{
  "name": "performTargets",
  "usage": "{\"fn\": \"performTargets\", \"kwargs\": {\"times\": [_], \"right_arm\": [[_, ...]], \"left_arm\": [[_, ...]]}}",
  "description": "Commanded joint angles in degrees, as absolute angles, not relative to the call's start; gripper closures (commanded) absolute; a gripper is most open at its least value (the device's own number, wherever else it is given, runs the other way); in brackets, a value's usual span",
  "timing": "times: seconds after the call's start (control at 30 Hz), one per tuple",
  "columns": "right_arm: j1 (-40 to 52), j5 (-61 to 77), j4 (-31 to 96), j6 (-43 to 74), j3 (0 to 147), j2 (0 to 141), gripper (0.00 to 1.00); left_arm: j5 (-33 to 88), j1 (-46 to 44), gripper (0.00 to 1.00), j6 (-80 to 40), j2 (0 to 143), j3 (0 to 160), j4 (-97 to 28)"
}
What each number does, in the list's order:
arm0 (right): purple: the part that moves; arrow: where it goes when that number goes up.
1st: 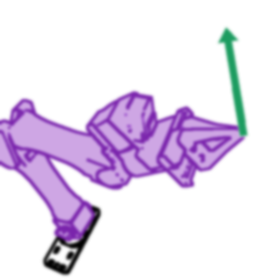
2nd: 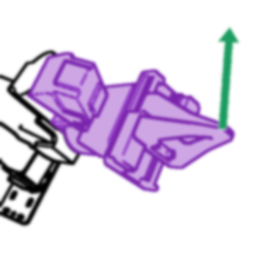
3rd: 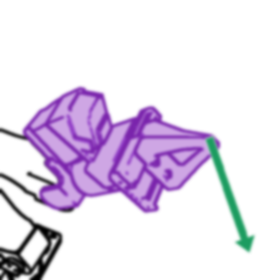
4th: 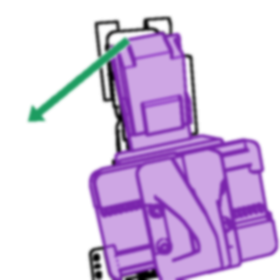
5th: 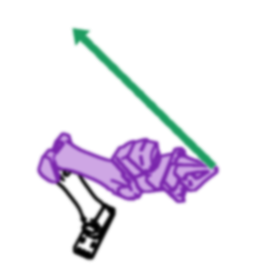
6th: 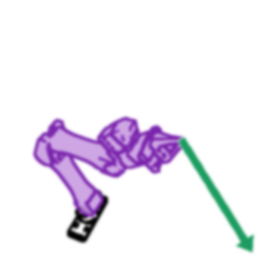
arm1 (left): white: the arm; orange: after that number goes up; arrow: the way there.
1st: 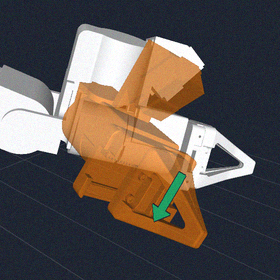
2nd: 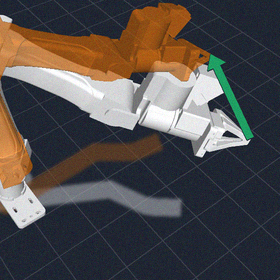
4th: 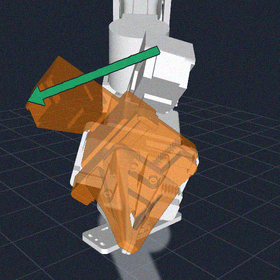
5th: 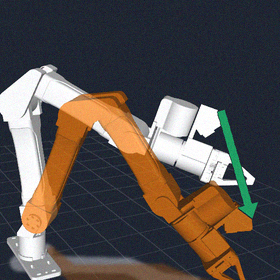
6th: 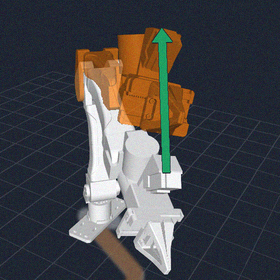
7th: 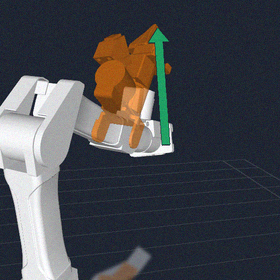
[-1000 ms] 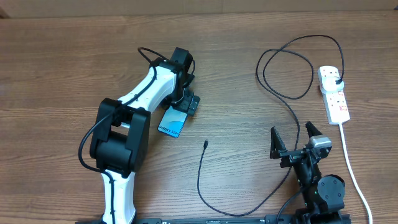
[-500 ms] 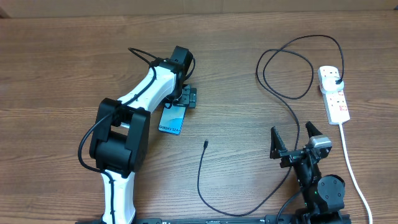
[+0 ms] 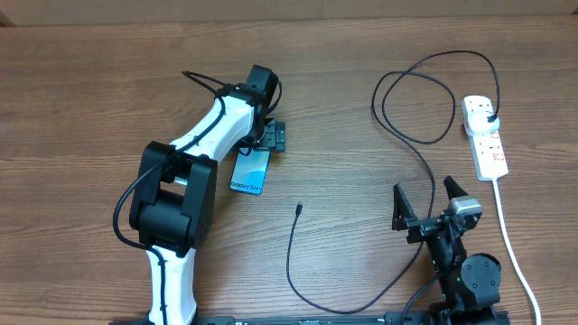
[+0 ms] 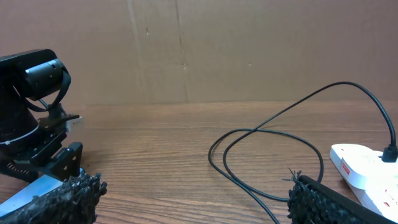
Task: Plug charger to phone and switch on socket
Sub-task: 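Lift the phone upright with the left gripper, bottom edge down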
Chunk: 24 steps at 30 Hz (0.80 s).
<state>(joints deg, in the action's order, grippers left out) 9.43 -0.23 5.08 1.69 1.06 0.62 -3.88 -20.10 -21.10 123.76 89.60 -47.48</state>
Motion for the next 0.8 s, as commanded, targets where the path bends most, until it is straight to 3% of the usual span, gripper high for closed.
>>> {"fn": "performTargets", "kwargs": {"times": [0.0, 0.4, 0.57, 0.77], "right_arm": [[9.7, -0.1, 4.7, 1.6, 0.4, 0.2, 0.00], [9.7, -0.1, 4.7, 1.6, 0.4, 0.2, 0.00], [9.7, -0.1, 4.7, 1.6, 0.4, 0.2, 0.00], [9.7, -0.1, 4.7, 1.6, 0.4, 0.2, 0.00]], "left_arm": [[-4.4, -19.5, 0.00, -22.2, 125.4, 89.0, -47.8], [0.2, -19.5, 0.01, -5.7, 125.4, 89.0, -51.7], [0.0, -19.5, 0.01, -4.3, 125.4, 89.0, -52.6], [0.0, -19.5, 0.08, -4.3, 125.4, 89.0, -52.1]]}}
